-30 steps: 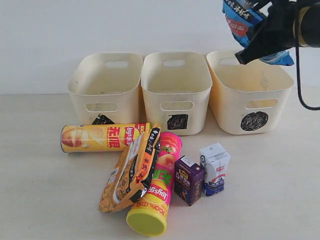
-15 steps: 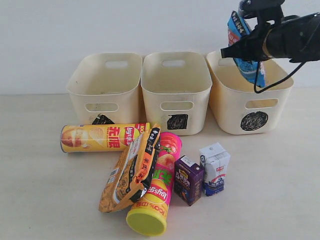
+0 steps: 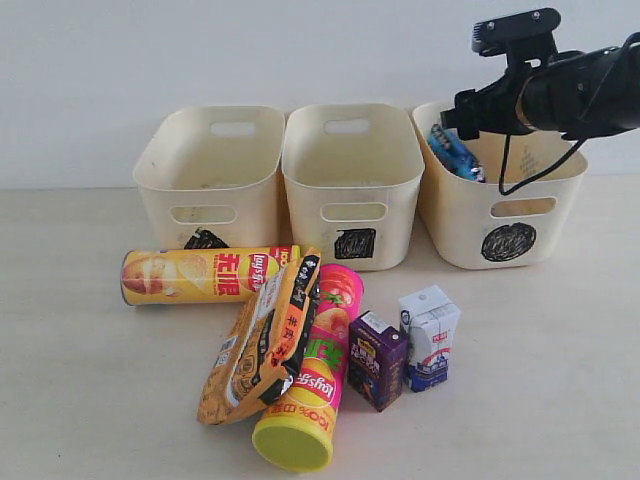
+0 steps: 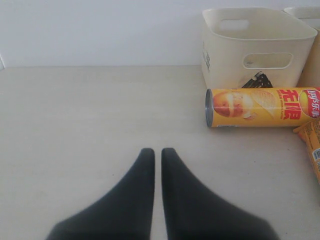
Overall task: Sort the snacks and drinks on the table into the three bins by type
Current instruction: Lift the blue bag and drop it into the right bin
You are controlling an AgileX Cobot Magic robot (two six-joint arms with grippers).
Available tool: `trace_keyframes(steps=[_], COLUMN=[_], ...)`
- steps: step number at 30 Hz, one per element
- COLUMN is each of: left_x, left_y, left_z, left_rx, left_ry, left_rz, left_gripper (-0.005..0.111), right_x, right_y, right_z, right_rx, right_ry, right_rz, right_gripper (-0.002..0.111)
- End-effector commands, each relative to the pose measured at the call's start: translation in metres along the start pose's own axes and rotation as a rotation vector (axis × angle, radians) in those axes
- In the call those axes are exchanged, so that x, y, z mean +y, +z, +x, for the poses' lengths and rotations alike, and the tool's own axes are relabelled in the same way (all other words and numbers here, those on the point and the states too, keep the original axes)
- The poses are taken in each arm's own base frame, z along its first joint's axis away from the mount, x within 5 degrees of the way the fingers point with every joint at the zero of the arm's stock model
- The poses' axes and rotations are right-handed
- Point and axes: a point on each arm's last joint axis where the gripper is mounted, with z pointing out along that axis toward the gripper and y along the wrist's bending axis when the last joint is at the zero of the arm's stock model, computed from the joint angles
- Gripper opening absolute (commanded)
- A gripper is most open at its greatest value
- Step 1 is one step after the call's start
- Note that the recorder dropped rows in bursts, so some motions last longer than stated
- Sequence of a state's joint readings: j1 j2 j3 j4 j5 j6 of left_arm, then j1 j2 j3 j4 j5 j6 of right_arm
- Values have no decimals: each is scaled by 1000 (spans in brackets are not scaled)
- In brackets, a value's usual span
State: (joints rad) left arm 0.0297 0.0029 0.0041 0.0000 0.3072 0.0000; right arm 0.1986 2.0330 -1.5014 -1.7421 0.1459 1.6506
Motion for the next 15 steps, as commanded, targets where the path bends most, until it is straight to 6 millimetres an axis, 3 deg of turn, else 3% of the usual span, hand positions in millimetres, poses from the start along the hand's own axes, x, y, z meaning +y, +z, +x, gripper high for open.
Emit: trace_keyframes(steps=[1, 6, 9, 11, 15], left_x=[0, 0, 0, 0, 0], left_y=[-1, -1, -1, -1, -1], left_z=[-3, -3, -3, -3, -3], left_rx=[-21, -21, -21, -21, -21], left_ry=[-15, -15, -15, -15, -15], left_rz=[2, 2, 2, 2, 2], left_gripper=[4, 4, 4, 4, 4], right_x=[-8, -2, 2, 2, 0], right_y=[-4, -20, -36, -52, -82], right_z=[-7, -26, -43, -55, -69], right_rx=[-21, -65, -107, -141, -188], right_ry=[2, 0, -14, -29, -39], right_rz=[42, -74, -145, -184, -218], right_gripper=[85, 83, 70, 52, 5])
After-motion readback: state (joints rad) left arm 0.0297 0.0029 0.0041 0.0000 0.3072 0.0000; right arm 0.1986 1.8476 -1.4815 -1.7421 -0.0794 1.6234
